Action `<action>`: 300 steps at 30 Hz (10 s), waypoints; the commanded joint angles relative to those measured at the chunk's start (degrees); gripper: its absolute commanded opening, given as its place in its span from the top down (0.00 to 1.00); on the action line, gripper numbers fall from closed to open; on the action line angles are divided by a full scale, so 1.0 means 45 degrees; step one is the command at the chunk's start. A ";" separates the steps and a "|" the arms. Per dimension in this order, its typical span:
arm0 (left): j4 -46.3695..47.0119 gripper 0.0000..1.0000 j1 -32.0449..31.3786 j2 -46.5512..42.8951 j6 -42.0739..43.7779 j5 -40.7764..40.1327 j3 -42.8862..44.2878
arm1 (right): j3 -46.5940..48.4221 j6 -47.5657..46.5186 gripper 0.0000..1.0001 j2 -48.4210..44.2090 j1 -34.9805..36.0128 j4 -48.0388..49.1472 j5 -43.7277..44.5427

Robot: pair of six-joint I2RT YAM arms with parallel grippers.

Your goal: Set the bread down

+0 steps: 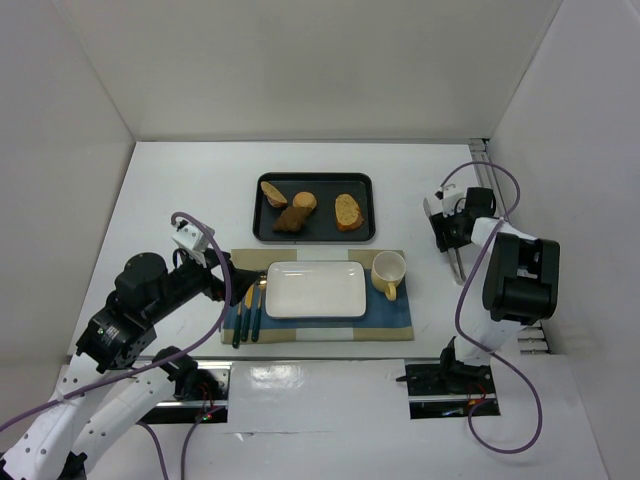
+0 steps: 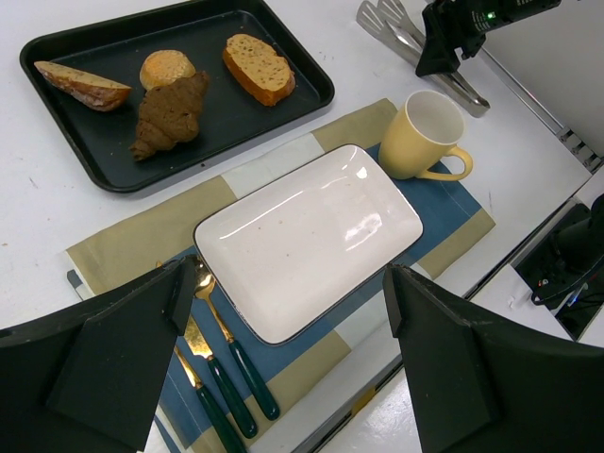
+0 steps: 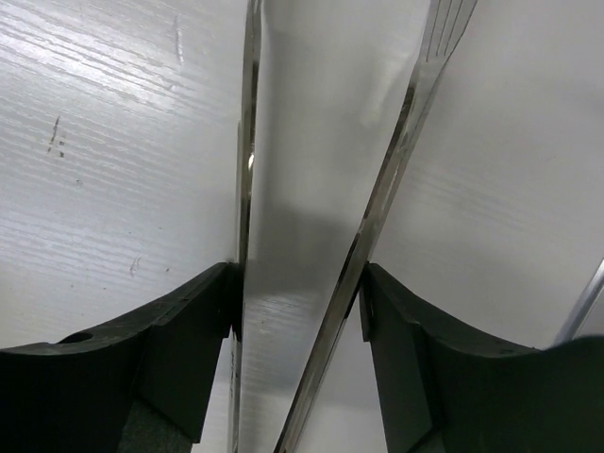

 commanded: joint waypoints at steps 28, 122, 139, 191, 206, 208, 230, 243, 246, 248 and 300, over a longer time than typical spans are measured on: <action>0.0541 0.00 0.0011 -0.0027 0.0085 0.0178 0.0032 | -0.1772 -0.1304 0.13 -0.0308 -0.0646 -0.2071 0.0235; 0.0541 0.00 0.0011 0.0441 -0.0032 -0.0408 -0.0085 | 0.4712 0.0765 0.44 -0.6187 0.3803 -0.6350 -0.5710; 0.0424 0.00 0.0011 0.0676 -0.0149 -0.0662 -0.0085 | 0.4928 0.1079 0.41 -0.3589 0.6951 -0.4144 -0.1642; 0.0424 0.00 0.0011 0.0676 -0.0149 -0.0662 -0.0085 | 0.6742 0.2739 0.39 0.0296 0.3613 -0.6934 -0.3925; 0.0424 0.00 0.0011 0.0559 -0.0149 -0.0662 -0.0085 | 0.7425 0.3091 0.39 0.1370 0.3240 -0.7852 -0.5096; 0.0424 0.00 0.0011 0.0559 -0.0149 -0.0662 -0.0085 | 0.7601 0.3091 0.39 0.1372 0.3240 -0.8008 -0.5097; 0.0424 0.00 0.0011 0.0441 -0.0149 -0.0779 -0.0085 | 0.8988 0.3091 0.43 0.2876 0.4020 -0.9356 -0.5703; 0.0424 0.00 0.0011 0.0325 -0.0149 -0.0779 -0.0085 | 0.9476 0.3091 0.65 0.3110 0.4393 -0.9747 -0.5586; 0.0424 0.00 0.0011 0.0324 -0.0149 -0.0779 -0.0085 | 0.9478 0.3091 0.70 0.3110 0.4393 -0.9864 -0.5586; 0.0424 0.00 0.0011 0.0324 -0.0149 -0.0779 -0.0085 | 0.9594 0.2975 0.74 0.3110 0.4393 -0.9980 -0.5703; 0.0424 0.00 0.0011 0.0559 -0.0149 -0.1248 -0.0203 | 0.4829 -0.0933 0.44 -0.2788 0.8494 -1.1641 -0.4277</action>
